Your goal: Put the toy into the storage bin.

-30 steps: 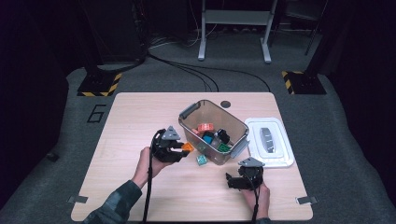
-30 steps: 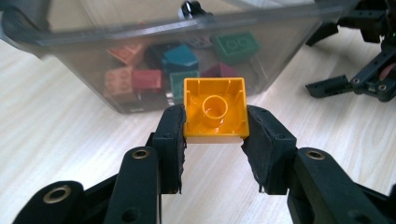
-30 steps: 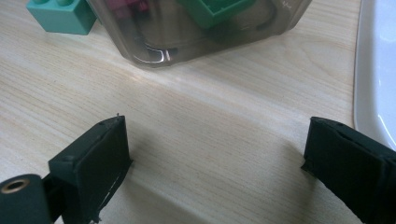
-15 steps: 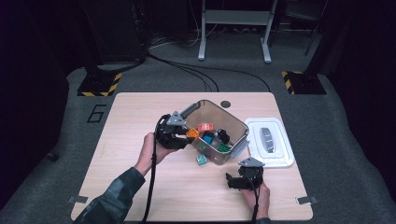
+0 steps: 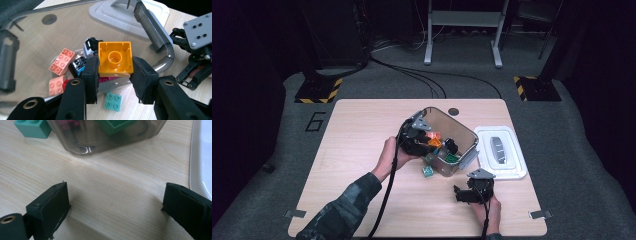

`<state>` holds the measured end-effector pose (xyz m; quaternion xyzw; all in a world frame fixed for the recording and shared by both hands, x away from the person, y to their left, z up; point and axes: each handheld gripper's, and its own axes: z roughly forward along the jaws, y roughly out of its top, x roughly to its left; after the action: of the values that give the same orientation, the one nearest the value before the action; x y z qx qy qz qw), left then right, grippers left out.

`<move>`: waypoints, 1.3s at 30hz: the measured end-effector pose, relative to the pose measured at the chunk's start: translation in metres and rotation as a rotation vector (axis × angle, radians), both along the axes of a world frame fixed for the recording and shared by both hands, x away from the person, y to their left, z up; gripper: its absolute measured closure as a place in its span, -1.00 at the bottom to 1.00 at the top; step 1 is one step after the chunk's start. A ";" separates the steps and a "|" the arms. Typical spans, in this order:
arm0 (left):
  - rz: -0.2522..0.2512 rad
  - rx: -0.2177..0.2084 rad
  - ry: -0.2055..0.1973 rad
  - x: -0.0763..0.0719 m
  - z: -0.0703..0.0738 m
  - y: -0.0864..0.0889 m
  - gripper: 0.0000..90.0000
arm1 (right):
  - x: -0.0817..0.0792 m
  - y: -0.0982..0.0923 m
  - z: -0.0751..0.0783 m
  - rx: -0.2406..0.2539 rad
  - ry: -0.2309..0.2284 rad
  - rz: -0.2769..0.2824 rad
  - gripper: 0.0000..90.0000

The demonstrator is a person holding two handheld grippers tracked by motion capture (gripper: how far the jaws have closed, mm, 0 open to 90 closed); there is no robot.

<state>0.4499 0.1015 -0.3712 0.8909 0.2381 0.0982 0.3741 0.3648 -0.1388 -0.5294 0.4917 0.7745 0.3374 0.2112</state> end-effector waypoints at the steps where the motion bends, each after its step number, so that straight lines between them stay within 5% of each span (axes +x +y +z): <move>1: -0.003 -0.003 0.005 0.000 -0.001 -0.003 0.31 | 0.000 0.000 0.000 0.000 0.000 0.000 -0.87; 15: -0.077 0.025 0.052 0.000 -0.010 -0.035 0.31 | 0.000 0.000 0.000 0.002 0.005 0.004 -0.87; 31: -0.132 0.042 0.088 -0.006 -0.010 -0.044 0.29 | 0.000 0.000 0.000 0.002 0.005 0.004 -0.87; 39: -0.106 0.015 0.074 -0.010 -0.004 -0.037 -0.15 | 0.000 0.000 0.000 0.002 0.005 -0.004 -0.87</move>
<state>0.4404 0.0650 -0.3750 0.9080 0.2038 0.0470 0.3631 0.3644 -0.1386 -0.5292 0.4944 0.7737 0.3363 0.2095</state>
